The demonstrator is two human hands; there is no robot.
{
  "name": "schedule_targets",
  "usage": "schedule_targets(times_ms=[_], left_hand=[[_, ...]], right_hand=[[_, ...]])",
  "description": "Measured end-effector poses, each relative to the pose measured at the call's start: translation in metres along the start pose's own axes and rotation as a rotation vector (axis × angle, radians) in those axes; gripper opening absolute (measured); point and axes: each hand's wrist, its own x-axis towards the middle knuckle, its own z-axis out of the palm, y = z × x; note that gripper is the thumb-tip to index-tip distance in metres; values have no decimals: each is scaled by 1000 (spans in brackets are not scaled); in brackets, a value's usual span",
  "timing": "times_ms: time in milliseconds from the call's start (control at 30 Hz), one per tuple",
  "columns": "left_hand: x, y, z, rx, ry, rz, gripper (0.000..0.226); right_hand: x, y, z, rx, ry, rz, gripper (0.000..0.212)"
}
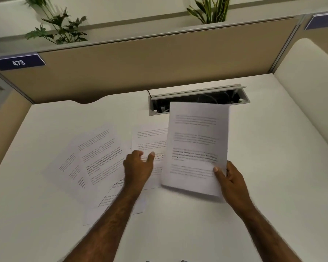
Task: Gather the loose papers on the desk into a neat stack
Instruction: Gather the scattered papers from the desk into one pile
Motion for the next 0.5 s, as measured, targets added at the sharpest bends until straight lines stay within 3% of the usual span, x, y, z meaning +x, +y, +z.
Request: schedule_targets(times_ms=[100,233,367,500], left_hand=[[12,-16,-7,233,-30,-162,81],[19,-22,-6,299,-57,-208,89],[22,-22,-5,275,-54,-224,86],[27,-23,-5,68,-105,-288,77]], right_hand=[[6,3,11,-32,-100,66,27],[19,8,34,-38,-206,153,30],[31,8,58,-67,-245,188,32],[39,2,75,-113,-258,203,34]])
